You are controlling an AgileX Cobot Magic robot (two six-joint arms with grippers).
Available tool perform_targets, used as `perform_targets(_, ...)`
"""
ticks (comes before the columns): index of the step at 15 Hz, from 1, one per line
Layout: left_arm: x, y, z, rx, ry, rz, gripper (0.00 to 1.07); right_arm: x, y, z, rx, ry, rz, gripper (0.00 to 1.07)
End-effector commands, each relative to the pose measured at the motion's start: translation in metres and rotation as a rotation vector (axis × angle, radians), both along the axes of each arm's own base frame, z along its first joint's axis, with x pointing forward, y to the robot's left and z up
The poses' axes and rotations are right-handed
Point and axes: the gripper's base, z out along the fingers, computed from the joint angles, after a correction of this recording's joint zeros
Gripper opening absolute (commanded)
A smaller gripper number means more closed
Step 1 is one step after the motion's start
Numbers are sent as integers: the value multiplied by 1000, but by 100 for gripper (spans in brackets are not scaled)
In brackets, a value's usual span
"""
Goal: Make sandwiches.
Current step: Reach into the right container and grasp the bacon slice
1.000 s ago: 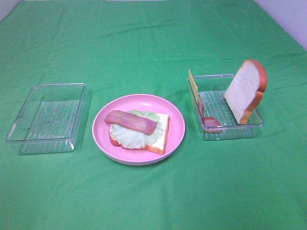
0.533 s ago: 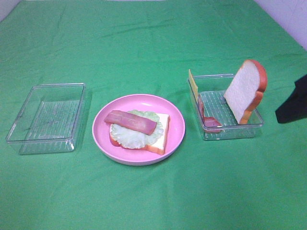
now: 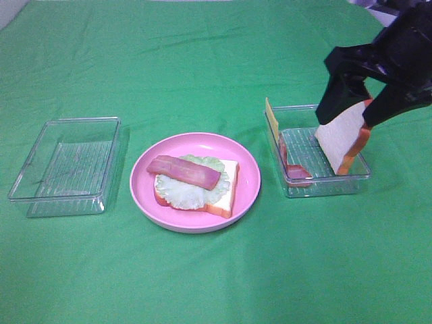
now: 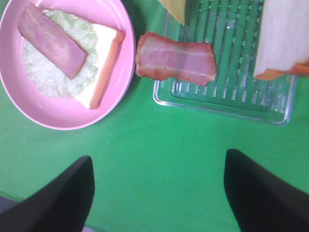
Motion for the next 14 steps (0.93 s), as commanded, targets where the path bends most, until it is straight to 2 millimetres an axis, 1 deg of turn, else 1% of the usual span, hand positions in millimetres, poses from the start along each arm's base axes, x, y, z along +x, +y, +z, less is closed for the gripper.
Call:
perform_targets(1, -3, 1, 0, -23, -22, -8, 72, 10, 20, -6, -47, 46, 18, 68)
perform_targets(2, -3, 1, 0, -23, -22, -8, 72, 20, 41, -12, -101, 76, 29, 68)
perform_targets(4, -3, 1, 0, -23, -22, -8, 72, 31, 55, -24, -161, 126, 31, 68)
perform_targets(6, -3, 1, 0, -23, -22, -8, 72, 42, 60, -32, -171, 159, 18, 68)
perform_targets(9, -3, 1, 0, -23, -22, -8, 72, 60, 64, -52, -201, 176, 15, 67)
perform_targets(10, -3, 1, 0, -23, -22, -8, 72, 69, 68, -60, -205, 182, 13, 65)
perform_targets(11, -3, 1, 0, -23, -22, -8, 72, 75, 70, -65, -208, 182, 14, 65)
perform_targets(14, -3, 1, 0, -23, -22, -8, 72, 89, 76, -79, -214, 200, -1, 62)
